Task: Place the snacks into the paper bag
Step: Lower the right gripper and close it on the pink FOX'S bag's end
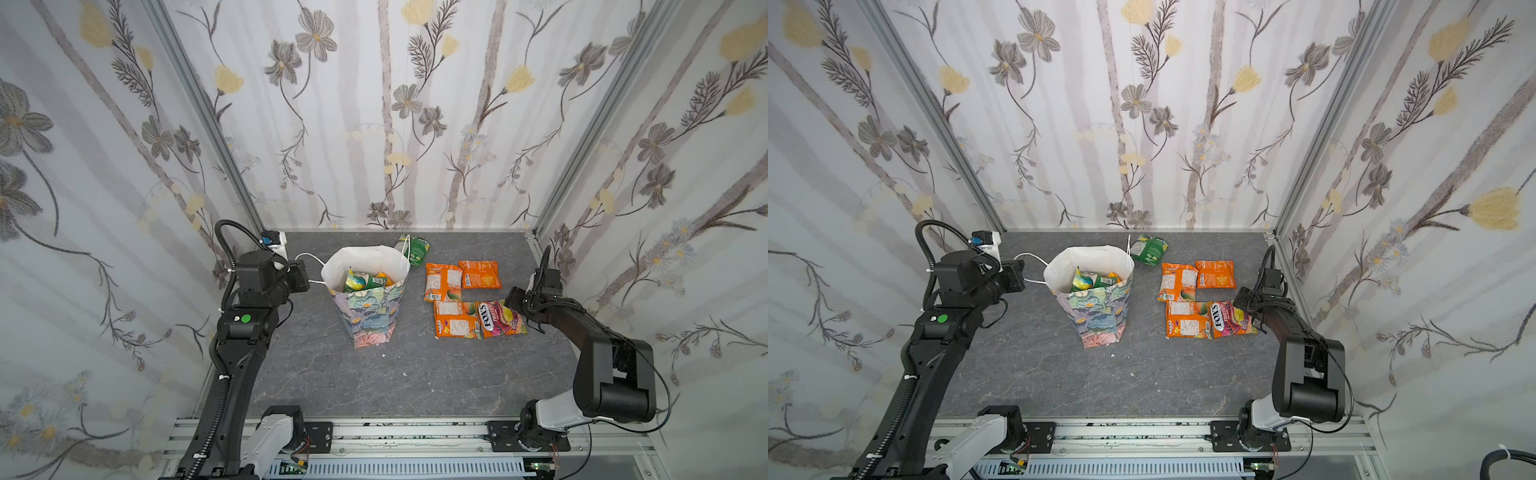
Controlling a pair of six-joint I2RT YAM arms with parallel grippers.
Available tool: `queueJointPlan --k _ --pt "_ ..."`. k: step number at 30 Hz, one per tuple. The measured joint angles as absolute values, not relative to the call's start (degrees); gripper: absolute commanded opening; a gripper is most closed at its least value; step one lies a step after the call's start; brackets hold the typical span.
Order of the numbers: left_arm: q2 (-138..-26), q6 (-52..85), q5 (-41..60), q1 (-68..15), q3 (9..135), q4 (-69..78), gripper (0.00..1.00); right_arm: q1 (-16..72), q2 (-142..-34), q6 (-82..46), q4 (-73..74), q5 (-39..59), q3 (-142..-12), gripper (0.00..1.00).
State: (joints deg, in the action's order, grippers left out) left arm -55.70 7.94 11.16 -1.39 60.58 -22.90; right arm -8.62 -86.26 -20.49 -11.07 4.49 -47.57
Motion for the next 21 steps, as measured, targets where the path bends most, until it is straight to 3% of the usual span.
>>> queueJointPlan --k 21 --pt "-55.77 7.97 10.87 -1.41 60.23 -22.52 0.0 -8.58 -99.59 -17.02 -9.67 3.95 -54.81 0.63"
